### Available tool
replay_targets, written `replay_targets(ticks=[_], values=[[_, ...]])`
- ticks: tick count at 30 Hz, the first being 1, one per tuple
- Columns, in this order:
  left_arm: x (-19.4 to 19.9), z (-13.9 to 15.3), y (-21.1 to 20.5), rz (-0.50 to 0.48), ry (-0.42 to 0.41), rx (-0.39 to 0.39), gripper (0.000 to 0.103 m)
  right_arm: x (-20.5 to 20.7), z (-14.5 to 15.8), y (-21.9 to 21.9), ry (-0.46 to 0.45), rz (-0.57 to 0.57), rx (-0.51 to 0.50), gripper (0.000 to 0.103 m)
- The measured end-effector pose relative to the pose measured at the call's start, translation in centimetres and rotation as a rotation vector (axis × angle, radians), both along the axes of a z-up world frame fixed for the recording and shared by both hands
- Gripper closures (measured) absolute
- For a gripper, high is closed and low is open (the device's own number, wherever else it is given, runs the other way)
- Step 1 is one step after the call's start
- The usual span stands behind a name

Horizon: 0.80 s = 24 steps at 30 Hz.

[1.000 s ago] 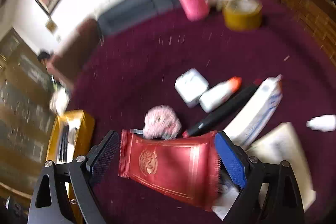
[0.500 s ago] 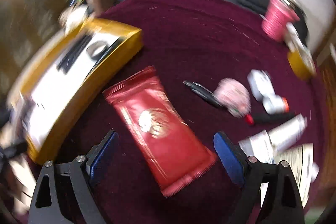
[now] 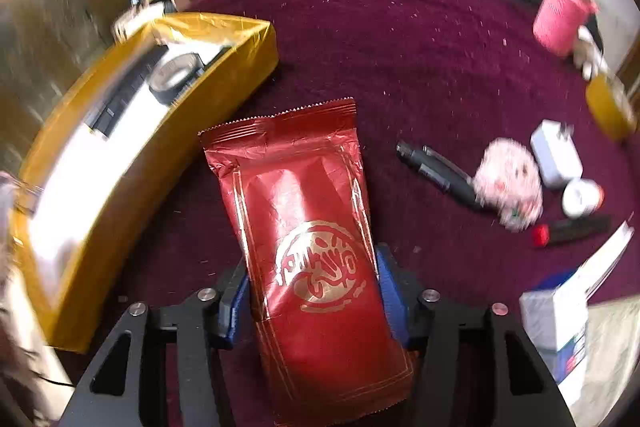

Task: Organize objects
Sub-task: 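Carry the pouch with the left gripper while the right carries the packet into the tray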

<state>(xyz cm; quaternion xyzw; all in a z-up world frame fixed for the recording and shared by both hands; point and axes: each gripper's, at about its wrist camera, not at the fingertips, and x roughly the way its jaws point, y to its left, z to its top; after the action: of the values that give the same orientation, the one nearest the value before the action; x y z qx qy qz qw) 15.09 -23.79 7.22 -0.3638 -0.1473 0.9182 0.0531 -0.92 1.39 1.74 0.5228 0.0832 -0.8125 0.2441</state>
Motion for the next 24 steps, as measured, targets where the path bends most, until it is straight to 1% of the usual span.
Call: replay_targets(ticks=[3,7,10,12,15,19,20,24], values=[[-0.1,-0.1,-0.3,0.010,-0.007,-0.007,0.016,0.9,0.3,1.4,-0.002,-0.039,-0.079,0.047],[-0.1,0.6,-0.9,0.031,-0.001,-0.030,0.016,2.2,1.5,3.0,-0.011,-0.083,-0.223,0.049],[-0.3,1.5,-1.6,0.053,0.013,-0.065,0.016,2.7,3.1,3.4,-0.016,-0.084,-0.316,0.049],[-0.9,1.8,-1.9,0.065,0.014,-0.092,0.016,2.9,4.1,2.8,-0.025,-0.070,-0.373,0.049],[-2.2,1.8,-2.9,0.080,0.000,-0.133,0.016,2.9,5.1,1.3,-0.066,-0.046,-0.449,0.049],[-4.4,1.4,-4.2,0.087,-0.020,-0.190,0.016,2.0,5.8,-2.0,-0.162,-0.008,-0.549,0.049],[-5.1,1.1,-4.7,0.093,-0.030,-0.210,0.016,1.8,5.7,-2.9,-0.181,-0.003,-0.563,0.049],[-7.1,0.0,-5.6,0.089,-0.066,-0.238,0.016,1.3,4.7,-6.9,-0.262,0.001,-0.582,0.049]])
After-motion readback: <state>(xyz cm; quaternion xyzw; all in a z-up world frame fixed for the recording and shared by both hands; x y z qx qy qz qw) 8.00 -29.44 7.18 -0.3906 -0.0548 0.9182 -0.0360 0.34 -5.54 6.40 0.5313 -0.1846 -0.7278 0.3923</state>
